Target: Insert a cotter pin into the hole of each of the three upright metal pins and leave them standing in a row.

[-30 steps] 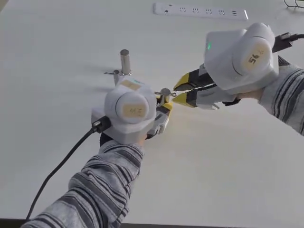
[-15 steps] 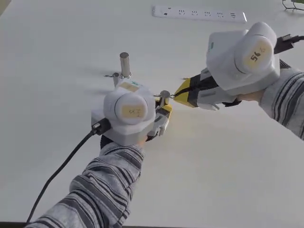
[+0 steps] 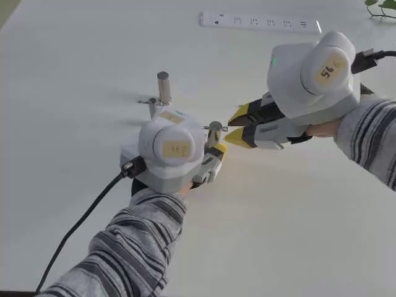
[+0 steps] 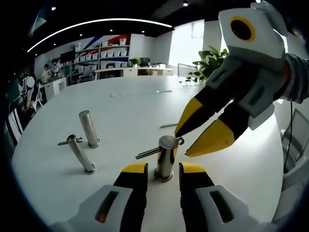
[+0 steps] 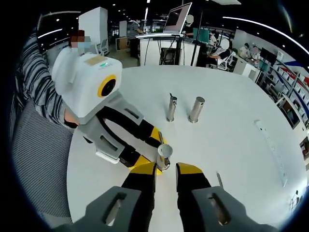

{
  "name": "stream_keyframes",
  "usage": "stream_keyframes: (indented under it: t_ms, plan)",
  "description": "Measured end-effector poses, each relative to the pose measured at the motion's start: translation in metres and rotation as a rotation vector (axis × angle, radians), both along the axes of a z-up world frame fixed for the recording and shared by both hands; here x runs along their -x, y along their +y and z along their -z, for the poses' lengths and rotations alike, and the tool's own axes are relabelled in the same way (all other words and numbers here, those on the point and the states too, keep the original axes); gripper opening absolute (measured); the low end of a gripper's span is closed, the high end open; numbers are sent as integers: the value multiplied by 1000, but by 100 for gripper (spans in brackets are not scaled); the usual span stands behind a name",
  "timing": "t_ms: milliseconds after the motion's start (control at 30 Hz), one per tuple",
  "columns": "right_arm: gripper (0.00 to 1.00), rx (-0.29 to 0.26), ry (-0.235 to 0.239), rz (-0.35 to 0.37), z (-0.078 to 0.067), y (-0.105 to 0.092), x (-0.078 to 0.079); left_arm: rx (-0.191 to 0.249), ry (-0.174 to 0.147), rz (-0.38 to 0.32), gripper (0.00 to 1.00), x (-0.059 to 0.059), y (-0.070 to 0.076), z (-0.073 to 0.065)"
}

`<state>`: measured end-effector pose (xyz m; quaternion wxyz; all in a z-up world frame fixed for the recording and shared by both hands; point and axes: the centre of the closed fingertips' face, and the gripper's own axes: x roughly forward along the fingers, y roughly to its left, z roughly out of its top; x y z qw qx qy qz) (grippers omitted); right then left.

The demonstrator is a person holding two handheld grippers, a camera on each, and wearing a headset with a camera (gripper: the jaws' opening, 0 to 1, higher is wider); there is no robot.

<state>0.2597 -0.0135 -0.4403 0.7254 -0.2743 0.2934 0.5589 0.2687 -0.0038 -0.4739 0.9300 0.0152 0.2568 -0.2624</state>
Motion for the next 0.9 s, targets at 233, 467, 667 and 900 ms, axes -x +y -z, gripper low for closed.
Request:
stream_keyframes:
  t_ms: [233,467,667,900]
  plan:
    - [16,-57,59,46,0,10,0,-45,-5,56,36,13,9,-1]
    - [17,-85,99,77,9,20,-4,-36,-8,86,47,24,13,-11]
    - [13,-94,113,87,15,24,-5,0,-10,80,54,29,20,-23]
    - [10,-99,123,97,14,25,-4,8,-14,74,62,35,28,-31]
